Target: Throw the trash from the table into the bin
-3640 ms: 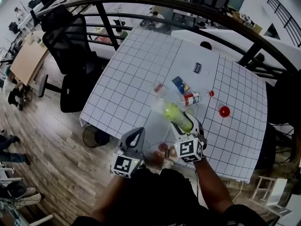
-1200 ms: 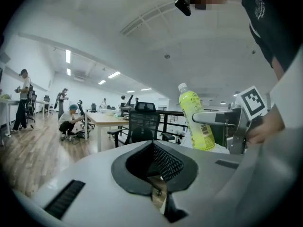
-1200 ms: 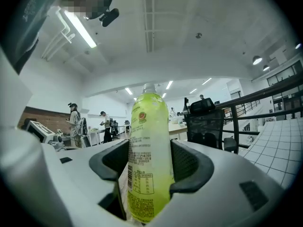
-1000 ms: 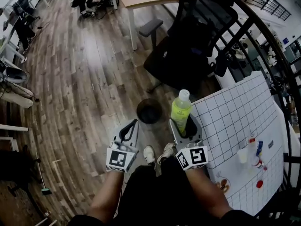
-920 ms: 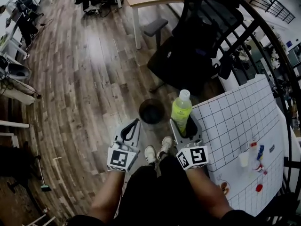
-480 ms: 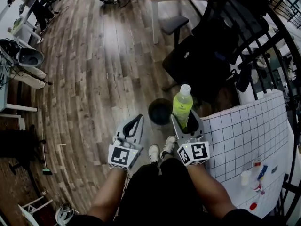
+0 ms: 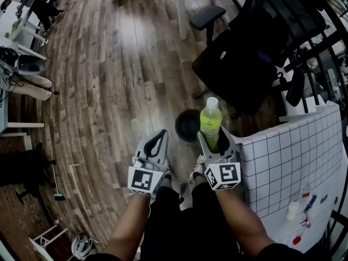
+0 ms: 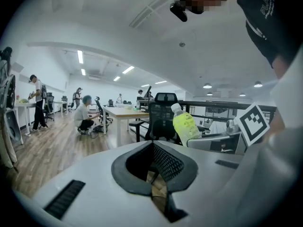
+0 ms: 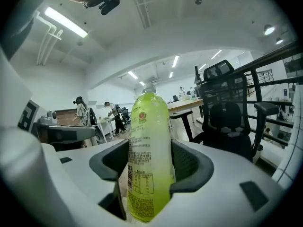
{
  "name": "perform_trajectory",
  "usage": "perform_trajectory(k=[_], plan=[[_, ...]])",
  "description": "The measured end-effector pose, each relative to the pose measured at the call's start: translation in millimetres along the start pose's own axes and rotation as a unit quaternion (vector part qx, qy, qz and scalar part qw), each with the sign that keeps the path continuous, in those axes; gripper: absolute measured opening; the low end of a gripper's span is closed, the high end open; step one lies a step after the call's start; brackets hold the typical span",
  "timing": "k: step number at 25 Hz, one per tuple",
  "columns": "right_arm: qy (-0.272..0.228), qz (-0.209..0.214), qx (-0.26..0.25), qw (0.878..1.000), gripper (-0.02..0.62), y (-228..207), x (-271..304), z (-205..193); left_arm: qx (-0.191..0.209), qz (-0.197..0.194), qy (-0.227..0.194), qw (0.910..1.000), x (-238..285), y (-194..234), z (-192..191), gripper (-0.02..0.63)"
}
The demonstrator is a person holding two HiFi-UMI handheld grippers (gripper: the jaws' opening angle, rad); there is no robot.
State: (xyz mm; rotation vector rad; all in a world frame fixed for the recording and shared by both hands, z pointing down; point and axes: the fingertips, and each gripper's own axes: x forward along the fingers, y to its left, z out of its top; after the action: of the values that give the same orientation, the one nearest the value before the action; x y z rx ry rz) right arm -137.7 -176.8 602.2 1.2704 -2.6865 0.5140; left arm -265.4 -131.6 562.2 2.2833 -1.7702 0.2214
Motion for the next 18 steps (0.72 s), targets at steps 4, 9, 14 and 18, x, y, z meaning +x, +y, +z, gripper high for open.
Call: perform_trajectory(k=[4, 9, 14, 18], plan=[[0.019, -0.016, 0.004, 1.000, 0.287, -2.9, 22.5, -36.2, -0.008, -0.018, 0.012, 0.9997, 15.3, 13.8, -31.5, 0.018], [0.056, -0.030, -0.001, 0.998, 0.287, -9.5, 37.1, -88.0, -0.021, -0.029, 0.029, 0.9989, 35.2, 26.2, -71.3, 0.018], [0.100, -0.046, 0.007, 0.994, 0.287, -16.3, 57.3, -157.9, -0.031, -0.028, 0.047, 0.9980, 54.5, 46.9, -120.9, 0.018], [0.137, -0.055, 0.011, 0.989, 0.287, -27.9, 69.8, -214.4, -0.038, -0.026, 0.066, 0.9968, 66.1, 53.8, -162.7, 0.018]])
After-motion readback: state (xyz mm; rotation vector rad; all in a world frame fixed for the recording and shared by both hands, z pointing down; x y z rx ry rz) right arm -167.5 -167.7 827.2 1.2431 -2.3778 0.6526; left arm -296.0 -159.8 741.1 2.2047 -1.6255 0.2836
